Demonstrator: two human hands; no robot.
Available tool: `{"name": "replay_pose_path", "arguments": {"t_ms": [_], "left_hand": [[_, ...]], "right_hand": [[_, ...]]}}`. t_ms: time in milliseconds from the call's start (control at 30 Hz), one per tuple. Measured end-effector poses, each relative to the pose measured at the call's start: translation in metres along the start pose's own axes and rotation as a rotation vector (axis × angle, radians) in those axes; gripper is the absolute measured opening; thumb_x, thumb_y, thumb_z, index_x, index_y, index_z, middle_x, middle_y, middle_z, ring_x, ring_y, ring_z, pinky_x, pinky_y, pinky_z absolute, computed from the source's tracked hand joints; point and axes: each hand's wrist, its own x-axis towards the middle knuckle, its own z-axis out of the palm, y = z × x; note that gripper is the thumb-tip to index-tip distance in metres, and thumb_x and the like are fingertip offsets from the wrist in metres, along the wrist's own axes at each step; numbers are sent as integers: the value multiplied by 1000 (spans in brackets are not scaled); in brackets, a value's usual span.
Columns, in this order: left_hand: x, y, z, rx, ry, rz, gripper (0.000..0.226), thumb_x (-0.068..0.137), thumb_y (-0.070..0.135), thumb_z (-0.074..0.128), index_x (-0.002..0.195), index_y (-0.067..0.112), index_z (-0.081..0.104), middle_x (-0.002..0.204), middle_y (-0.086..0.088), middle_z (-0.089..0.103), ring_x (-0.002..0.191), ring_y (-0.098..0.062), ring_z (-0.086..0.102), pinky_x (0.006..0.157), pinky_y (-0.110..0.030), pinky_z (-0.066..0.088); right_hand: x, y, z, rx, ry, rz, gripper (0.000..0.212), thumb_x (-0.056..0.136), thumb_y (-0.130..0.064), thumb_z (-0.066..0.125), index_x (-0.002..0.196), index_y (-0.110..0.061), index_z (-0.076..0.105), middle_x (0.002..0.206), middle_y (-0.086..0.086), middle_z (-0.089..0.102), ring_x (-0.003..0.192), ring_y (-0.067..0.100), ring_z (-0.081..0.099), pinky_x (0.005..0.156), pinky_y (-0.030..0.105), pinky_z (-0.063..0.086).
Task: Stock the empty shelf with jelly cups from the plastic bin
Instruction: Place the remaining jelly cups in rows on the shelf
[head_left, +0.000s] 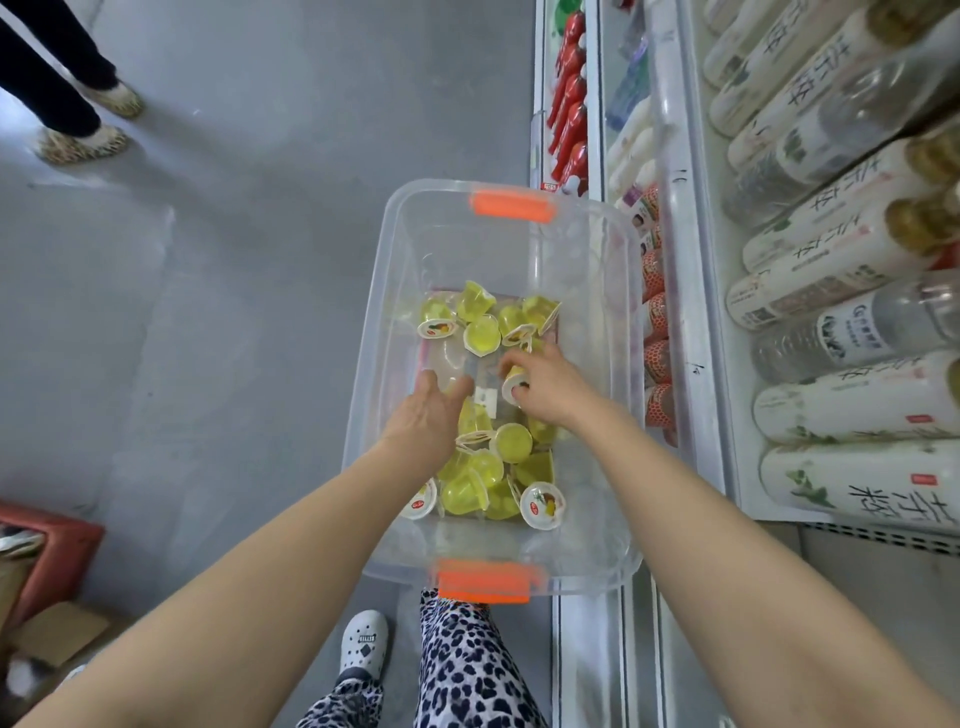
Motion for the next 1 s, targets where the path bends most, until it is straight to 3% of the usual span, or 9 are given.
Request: {"name": "replay_pose_path", "arguments": {"t_ms": [67,133,267,367,467,667,867,1000], "left_hand": [[-5,3,-1,-52,69,28,48,89,4,57,127,22,36,111,-13,43,70,-28,56,61,-33,41],[-10,6,-7,-89,92,65,40,89,11,60,121,20,38,111,-12,48,71,-27,53,64,-33,41],[-26,11,-18,-183,147,124,40,87,29,65,116,20,38,102,-8,58,77,-25,52,69,-32,38],[-49,14,-23,-241,211,160,63,84,32,70,134,23,32,92,-6,56,87,-28,58,69,-33,40],[-76,13,-24,-319,226,210,72,82,30,73,140,19,32,110,-12,61,99,-32,60,74,-35,44],[-139,10,-25,-403,297,363,62,75,20,78,129,14,48,127,-7,55,112,-29,55,86,-32,40],[-213,24,-29,-344,372,573,61,69,26,81,124,17,56,120,-6,59,112,-24,54,93,-37,44],[-257,52,-30,-310,346,753,57,61,41,80,110,20,62,106,-2,65,101,-23,59,86,-40,48]], "right_hand": [[-8,0,-5,169,87,45,23,85,-29,57,108,-32,55,136,12,43,119,29,49,95,31,39],[-19,-4,-11,275,186,54,22,83,-40,63,101,-33,54,122,4,46,100,23,55,86,28,39],[-47,-17,-20,293,429,49,28,85,-38,62,108,-31,47,113,-2,50,81,14,62,78,31,46],[-76,-25,-24,342,541,62,46,77,-31,69,114,-23,44,113,-1,53,88,17,59,79,35,49],[-114,-33,-21,315,636,67,49,74,-30,71,114,-22,45,112,1,51,90,19,58,78,36,49],[-209,-53,-1,357,824,58,45,77,-24,68,117,-18,48,105,-4,58,93,20,59,79,34,47],[-322,-66,26,301,971,122,45,81,-27,67,121,-21,47,104,1,62,92,20,59,79,35,47],[-402,-69,43,281,1068,223,50,81,-33,68,124,-22,45,103,-2,63,89,18,58,73,31,44]]}}
